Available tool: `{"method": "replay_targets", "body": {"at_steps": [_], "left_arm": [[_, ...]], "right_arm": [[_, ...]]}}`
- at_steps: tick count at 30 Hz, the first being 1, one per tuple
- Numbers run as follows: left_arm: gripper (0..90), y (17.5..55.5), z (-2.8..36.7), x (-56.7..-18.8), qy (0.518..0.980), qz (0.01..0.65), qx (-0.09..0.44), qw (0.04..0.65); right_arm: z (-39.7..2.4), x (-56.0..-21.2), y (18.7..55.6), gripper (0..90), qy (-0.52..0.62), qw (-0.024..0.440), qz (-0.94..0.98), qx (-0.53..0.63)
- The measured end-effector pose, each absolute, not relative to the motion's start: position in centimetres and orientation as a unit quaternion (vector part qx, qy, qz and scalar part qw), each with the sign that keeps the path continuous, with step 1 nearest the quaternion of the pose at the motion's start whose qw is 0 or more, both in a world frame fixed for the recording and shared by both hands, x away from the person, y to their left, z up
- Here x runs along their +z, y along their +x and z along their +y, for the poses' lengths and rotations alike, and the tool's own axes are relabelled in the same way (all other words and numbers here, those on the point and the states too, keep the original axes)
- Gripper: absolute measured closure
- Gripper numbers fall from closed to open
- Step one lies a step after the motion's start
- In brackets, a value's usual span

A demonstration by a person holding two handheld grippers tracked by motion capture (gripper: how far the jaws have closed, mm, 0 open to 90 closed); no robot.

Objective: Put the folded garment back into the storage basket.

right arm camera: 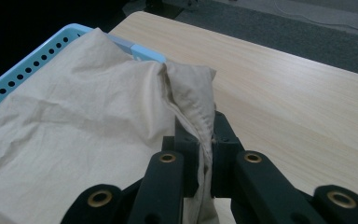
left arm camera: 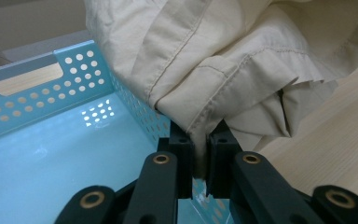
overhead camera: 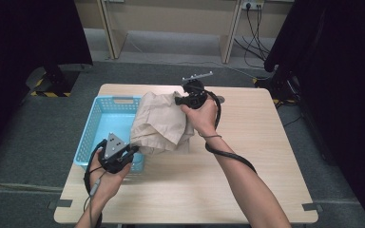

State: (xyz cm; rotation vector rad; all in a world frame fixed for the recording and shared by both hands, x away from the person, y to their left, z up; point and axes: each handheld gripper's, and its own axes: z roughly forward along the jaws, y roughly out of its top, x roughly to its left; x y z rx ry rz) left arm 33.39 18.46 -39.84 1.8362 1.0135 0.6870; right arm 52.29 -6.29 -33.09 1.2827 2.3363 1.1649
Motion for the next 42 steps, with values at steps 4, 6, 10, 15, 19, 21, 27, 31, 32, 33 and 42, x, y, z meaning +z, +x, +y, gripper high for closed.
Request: {"method": "replay_targets", "body": {"at_steps": [4,6,10,15,19,21,27,31,32,33,42], "left_arm": [[84.0,33.3,18.7,-39.8,0.742,0.411,0.280,0.450],[84.0,33.3,18.9,-39.8,0.741,0.412,0.281,0.449],[84.0,33.3,19.2,-39.7,0.740,0.415,0.283,0.448],[84.0,33.2,19.4,-39.8,0.738,0.418,0.283,0.448],[84.1,33.2,19.6,-39.8,0.736,0.420,0.286,0.448],[84.1,33.1,19.8,-39.8,0.734,0.422,0.286,0.448],[84.0,32.9,20.3,-39.8,0.731,0.428,0.290,0.445],[84.1,32.8,20.6,-39.7,0.729,0.432,0.292,0.444],[84.1,32.8,20.7,-39.7,0.729,0.431,0.293,0.443],[84.1,32.8,20.8,-39.6,0.729,0.432,0.293,0.442],[84.1,32.9,21.2,-39.5,0.728,0.435,0.296,0.440]], "right_arm": [[-5.9,-33.1,52.3,85.1,0.436,0.115,0.799,0.398],[-5.7,-33.1,52.3,85.1,0.437,0.114,0.799,0.398],[-5.4,-33.1,52.4,85.1,0.435,0.114,0.799,0.399],[-5.1,-33.1,52.4,85.1,0.433,0.112,0.800,0.399],[-4.8,-33.1,52.4,85.1,0.432,0.111,0.801,0.400],[-4.6,-33.1,52.4,85.1,0.431,0.110,0.801,0.400],[-3.9,-33.0,52.4,85.1,0.426,0.108,0.804,0.400],[-3.3,-33.0,52.4,85.1,0.423,0.107,0.805,0.401],[-3.2,-33.0,52.4,85.2,0.424,0.106,0.806,0.401],[-3.2,-33.0,52.5,85.1,0.423,0.105,0.806,0.400],[-2.5,-32.9,52.6,85.1,0.422,0.105,0.806,0.401]]}}
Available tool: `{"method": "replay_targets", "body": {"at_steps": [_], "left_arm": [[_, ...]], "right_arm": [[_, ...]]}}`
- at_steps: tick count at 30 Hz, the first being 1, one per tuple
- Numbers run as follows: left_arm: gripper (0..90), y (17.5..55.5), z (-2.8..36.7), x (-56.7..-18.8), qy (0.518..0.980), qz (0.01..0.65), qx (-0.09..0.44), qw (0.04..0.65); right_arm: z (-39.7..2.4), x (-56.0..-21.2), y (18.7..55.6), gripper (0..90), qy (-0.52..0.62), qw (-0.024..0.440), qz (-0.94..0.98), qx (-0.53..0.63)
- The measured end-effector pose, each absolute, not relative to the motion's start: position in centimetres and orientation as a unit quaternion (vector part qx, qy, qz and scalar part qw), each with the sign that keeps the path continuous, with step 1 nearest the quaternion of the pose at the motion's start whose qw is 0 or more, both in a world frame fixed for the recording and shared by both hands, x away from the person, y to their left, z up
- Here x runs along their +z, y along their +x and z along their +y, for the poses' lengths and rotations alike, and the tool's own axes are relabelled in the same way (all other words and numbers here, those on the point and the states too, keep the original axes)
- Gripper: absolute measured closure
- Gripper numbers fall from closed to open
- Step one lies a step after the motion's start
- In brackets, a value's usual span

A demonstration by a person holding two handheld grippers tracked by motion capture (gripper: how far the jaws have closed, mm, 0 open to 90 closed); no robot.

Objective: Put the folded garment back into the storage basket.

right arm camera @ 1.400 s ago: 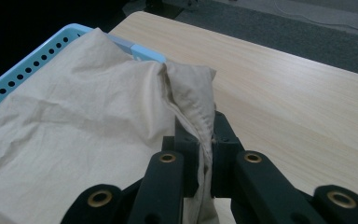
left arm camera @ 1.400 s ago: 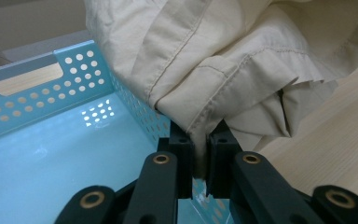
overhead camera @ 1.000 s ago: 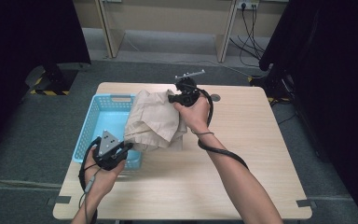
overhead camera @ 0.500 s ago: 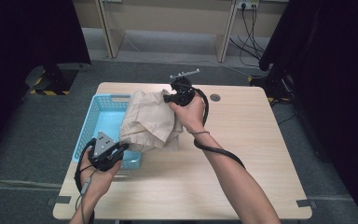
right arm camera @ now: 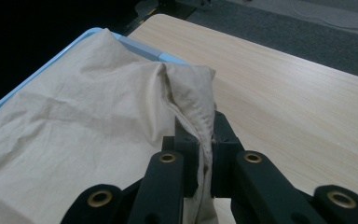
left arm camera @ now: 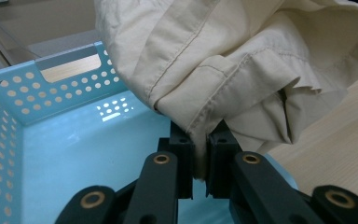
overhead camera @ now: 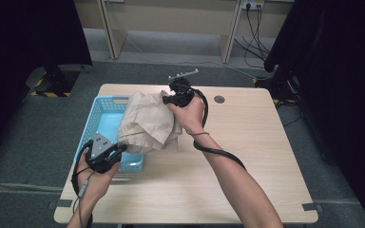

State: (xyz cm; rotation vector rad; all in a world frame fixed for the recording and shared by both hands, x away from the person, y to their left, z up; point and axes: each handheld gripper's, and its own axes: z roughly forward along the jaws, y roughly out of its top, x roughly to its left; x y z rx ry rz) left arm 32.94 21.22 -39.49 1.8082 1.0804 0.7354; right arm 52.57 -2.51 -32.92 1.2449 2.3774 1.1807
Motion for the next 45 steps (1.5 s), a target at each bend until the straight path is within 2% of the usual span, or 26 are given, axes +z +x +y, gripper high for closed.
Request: {"method": "replay_targets", "body": {"at_steps": [45], "left_arm": [[84.6,33.5,23.7,-39.8,0.714,0.465,0.301,0.428]], "right_arm": [[0.6,-32.4,52.9,85.2,0.415,0.098,0.811,0.401]]}}
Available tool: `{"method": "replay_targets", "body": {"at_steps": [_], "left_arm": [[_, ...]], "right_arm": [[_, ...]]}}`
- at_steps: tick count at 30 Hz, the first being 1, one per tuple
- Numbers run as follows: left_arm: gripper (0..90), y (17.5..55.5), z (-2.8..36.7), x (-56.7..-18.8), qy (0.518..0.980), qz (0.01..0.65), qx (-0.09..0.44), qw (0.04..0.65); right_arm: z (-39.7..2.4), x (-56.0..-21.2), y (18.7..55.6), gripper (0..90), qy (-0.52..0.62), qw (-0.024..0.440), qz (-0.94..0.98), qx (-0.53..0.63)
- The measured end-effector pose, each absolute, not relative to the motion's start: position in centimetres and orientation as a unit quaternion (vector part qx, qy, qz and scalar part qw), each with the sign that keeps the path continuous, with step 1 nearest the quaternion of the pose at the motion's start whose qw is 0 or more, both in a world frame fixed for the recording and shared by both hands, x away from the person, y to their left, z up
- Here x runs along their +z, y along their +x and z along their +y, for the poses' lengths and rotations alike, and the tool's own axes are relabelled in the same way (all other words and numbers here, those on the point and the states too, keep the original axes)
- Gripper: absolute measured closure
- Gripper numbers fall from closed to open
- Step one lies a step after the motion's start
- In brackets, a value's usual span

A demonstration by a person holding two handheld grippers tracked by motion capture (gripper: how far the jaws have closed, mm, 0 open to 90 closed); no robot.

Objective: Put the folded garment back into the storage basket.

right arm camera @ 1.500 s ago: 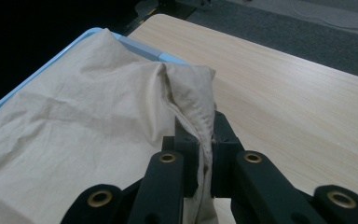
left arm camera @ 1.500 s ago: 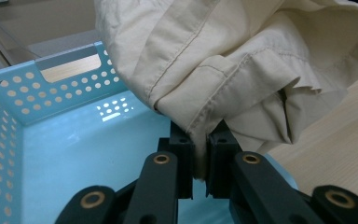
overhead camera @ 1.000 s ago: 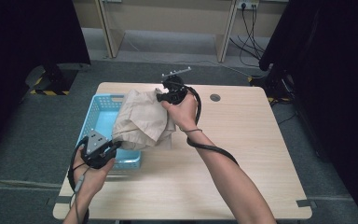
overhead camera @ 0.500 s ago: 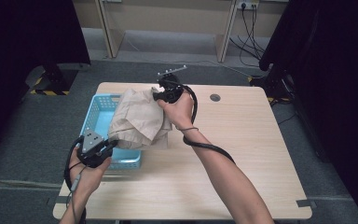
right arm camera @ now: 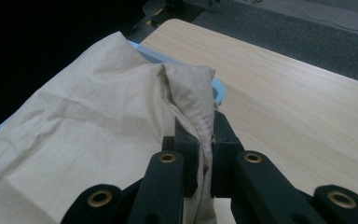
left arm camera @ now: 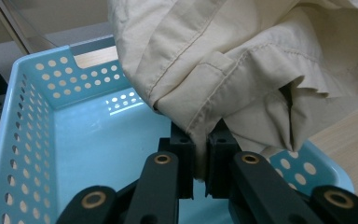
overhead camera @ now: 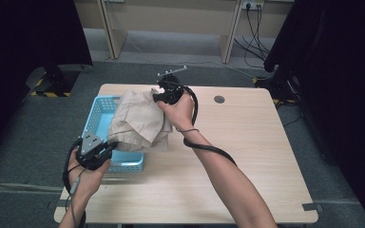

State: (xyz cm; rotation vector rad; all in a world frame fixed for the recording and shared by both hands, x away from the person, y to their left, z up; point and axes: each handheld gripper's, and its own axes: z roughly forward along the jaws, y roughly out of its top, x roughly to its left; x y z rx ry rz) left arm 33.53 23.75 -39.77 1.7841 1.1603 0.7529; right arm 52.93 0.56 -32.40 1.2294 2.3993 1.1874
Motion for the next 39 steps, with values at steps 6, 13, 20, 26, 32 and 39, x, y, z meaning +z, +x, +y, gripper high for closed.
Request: {"method": "replay_targets", "body": {"at_steps": [6,13,20,26,32,39], "left_arm": [[84.6,33.5,24.1,-39.8,0.713,0.468,0.303,0.426],[84.7,33.3,24.1,-39.9,0.708,0.478,0.289,0.431],[84.6,33.3,24.5,-39.9,0.707,0.480,0.294,0.428],[84.7,33.4,24.9,-39.9,0.707,0.481,0.298,0.425],[84.7,33.4,25.4,-40.0,0.704,0.487,0.299,0.422],[84.7,33.3,26.0,-40.2,0.700,0.495,0.299,0.419]], "right_arm": [[1.1,-32.3,52.9,85.1,0.413,0.096,0.812,0.402],[1.5,-32.3,52.9,85.1,0.412,0.096,0.813,0.401],[2.0,-32.1,53.0,85.2,0.408,0.096,0.816,0.398],[2.4,-32.0,53.0,85.1,0.407,0.095,0.816,0.399],[2.8,-32.2,53.1,85.1,0.406,0.092,0.817,0.399],[3.5,-32.4,53.0,85.1,0.403,0.088,0.819,0.398]]}}
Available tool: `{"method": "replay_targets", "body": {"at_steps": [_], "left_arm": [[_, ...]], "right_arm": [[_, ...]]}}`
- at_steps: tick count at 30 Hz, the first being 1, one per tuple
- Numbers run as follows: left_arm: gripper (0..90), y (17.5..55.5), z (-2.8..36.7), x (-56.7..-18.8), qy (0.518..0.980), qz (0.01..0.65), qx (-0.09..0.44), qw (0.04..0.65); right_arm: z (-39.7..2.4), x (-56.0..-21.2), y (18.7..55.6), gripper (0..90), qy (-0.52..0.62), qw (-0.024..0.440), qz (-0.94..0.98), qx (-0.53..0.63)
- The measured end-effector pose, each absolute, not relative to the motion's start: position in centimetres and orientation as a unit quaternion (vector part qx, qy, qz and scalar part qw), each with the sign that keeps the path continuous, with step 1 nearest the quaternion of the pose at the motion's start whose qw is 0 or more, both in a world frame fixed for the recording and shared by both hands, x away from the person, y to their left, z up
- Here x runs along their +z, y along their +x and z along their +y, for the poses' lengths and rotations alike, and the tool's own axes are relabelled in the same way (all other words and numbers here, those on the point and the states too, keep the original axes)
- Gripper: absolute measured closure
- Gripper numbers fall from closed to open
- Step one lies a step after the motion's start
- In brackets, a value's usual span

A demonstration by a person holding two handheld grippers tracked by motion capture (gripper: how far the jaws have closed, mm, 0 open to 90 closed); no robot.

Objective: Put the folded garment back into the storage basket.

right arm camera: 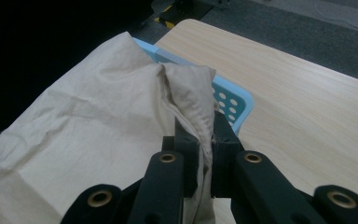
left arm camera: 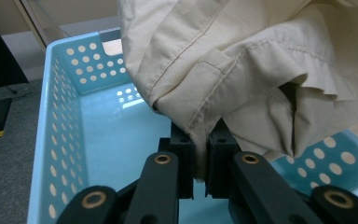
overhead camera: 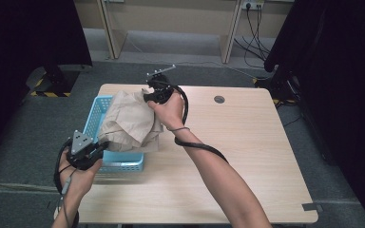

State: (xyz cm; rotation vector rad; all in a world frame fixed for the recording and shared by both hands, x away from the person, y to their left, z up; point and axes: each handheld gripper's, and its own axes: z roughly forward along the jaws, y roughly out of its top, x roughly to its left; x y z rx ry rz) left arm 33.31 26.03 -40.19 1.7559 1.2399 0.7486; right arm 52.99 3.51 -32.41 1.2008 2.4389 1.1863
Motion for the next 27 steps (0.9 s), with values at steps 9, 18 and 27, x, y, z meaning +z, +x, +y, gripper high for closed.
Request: {"method": "replay_targets", "body": {"at_steps": [9,18,27], "left_arm": [[84.7,33.3,26.8,-40.3,0.697,0.500,0.302,0.415],[84.7,33.2,27.5,-40.5,0.693,0.508,0.304,0.411],[84.7,33.2,28.1,-40.5,0.689,0.515,0.306,0.408]], "right_arm": [[4.4,-32.4,52.9,85.1,0.401,0.083,0.820,0.401],[5.0,-32.4,52.9,85.1,0.399,0.079,0.821,0.401],[5.6,-32.8,52.9,85.1,0.399,0.076,0.822,0.400]]}}
